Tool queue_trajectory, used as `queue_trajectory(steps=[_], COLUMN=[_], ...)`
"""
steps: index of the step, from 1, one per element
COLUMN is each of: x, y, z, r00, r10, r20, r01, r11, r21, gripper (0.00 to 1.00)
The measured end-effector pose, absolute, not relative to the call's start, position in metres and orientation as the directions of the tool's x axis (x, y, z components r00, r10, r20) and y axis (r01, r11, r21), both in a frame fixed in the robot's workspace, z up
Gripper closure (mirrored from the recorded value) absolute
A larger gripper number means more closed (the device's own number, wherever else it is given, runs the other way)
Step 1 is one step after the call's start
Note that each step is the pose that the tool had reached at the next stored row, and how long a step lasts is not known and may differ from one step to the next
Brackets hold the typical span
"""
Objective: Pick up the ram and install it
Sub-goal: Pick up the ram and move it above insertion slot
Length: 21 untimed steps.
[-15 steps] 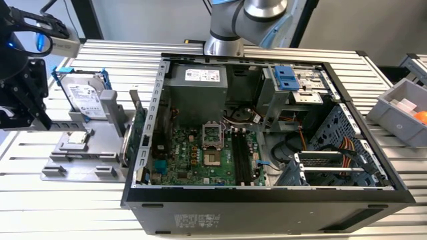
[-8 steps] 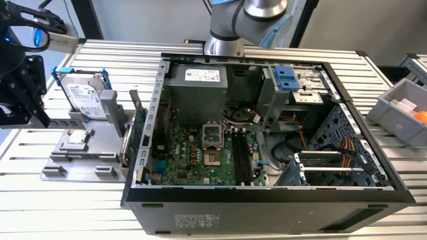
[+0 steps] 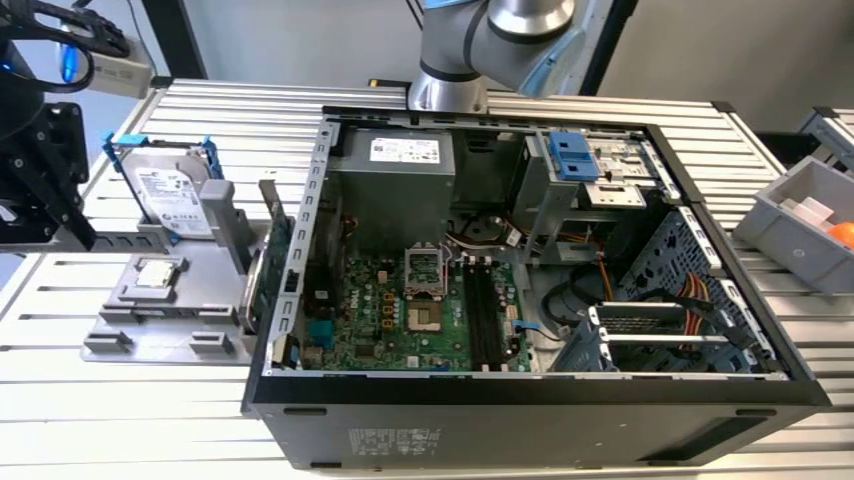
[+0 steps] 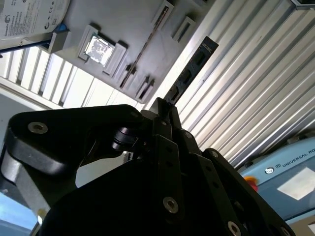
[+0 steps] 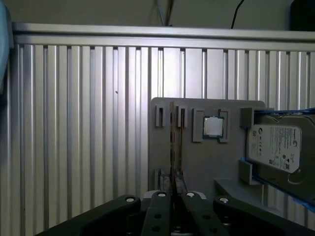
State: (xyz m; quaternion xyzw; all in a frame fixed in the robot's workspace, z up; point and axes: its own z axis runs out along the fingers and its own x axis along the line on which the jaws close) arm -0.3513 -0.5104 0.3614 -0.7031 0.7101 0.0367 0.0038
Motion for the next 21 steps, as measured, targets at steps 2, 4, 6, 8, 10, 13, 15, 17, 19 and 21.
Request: queue_trajectory(steps=[2,4,6,8,10,13,15,17,19,21], x=[-0.351,-0.351,-0.351,-0.351,-0.351,-0.351,-0.351,-0.351,-0.351,-0.351], y=[-0.510,-0.510,-0.510,-0.510,-0.510,-0.510,-0.510,-0.510,-0.510,-0.510], z=[0.363,0.364,0.366,0.367,0.369,0.371,0.372,0.374,0.375,0.377], r00=[-0.011,-0.011,-0.011,-0.011,-0.011,-0.011,-0.011,-0.011,-0.011,-0.011], r10=[-0.998,-0.998,-0.998,-0.998,-0.998,-0.998,-0.998,-0.998,-0.998,-0.998], r20=[-0.057,-0.057,-0.057,-0.057,-0.057,-0.057,-0.057,-0.057,-0.057,-0.057], r01=[-0.999,-0.999,-0.999,-0.999,-0.999,-0.999,-0.999,-0.999,-0.999,-0.999], r11=[0.009,0.009,0.009,0.009,0.009,0.009,0.009,0.009,0.009,0.009], r21=[0.047,0.047,0.047,0.047,0.047,0.047,0.047,0.047,0.047,0.047], gripper=[1.00,1.00,1.00,1.00,1.00,1.00,1.00,1.00,1.00,1.00])
